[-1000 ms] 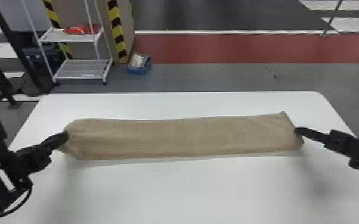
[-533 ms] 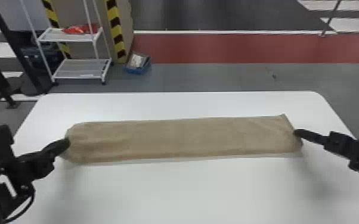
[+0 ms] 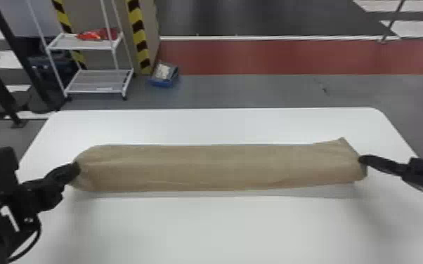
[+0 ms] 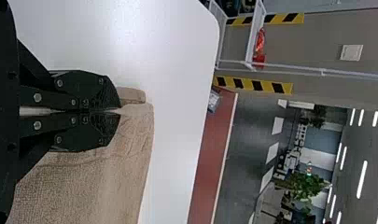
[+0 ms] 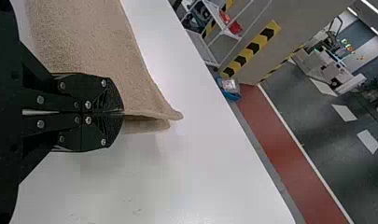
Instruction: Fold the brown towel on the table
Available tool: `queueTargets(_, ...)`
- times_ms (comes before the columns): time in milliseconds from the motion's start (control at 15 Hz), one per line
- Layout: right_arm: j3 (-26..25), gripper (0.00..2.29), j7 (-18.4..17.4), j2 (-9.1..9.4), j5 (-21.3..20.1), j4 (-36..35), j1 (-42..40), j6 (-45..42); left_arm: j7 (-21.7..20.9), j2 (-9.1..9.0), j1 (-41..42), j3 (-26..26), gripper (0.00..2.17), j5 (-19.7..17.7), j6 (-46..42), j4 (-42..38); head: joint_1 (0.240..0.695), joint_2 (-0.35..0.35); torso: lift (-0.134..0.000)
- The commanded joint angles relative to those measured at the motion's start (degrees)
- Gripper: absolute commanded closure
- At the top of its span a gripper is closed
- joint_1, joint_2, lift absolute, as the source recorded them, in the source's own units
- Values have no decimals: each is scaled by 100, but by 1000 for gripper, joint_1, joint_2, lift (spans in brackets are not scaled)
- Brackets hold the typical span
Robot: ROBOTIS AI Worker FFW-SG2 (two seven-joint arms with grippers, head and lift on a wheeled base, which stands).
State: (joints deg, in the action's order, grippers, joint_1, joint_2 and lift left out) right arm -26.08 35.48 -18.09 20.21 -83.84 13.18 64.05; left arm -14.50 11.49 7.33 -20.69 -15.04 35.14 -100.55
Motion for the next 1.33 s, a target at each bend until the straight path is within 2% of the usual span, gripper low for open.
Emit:
queueTargets(0, -46, 1686, -6, -19, -9, -80, -35, 60, 0, -15, 75, 65, 252, 80, -2, -52, 695, 25, -109)
queueTargets(67, -55, 1686, -6, -19, -70, -62, -44, 60, 0, -15, 154, 65, 63, 115, -37, -114, 695, 23, -109)
queueTargets(333, -134, 1663, -6, -37, -123, 131, -79, -81, -9, -15, 488, -58, 63, 405, -336, -474, 695, 8, -109)
queueTargets(400, -143, 1426, -6, -37, -123, 131, -88, -81, -9, -15, 488, -111, 63, 405, -354, -483, 695, 8, -109)
queueTargets(467, -143, 674, -6, -37, -123, 123, -88, -169, 0, -41, 497, -128, 63, 405, -424, -536, 695, 14, -109)
queueTargets(533, -143, 26, 3, -28, -88, 114, -123, -415, 27, -103, 523, -128, 63, 405, -547, -597, 695, 17, -109)
queueTargets(667, -160, -2, -6, 34, 0, -273, -387, -714, 167, -199, 699, -23, 63, 344, -1162, -800, 695, 16, -109)
queueTargets(867, -55, 63, -164, 271, -149, -1495, -844, -854, 501, -279, 866, 408, 63, 344, -2112, -1010, 695, 0, -109)
queueTargets(1067, 244, 63, -568, 658, -431, -2804, -1441, -1241, 993, -305, 1051, 1085, 63, 423, -2463, -1362, 695, -13, -109)
queueTargets(1267, 912, 60, -911, 1167, -1002, -3762, -2215, -2700, 1266, -384, 1068, 1718, 63, 748, -2656, -1388, 695, -33, -109)
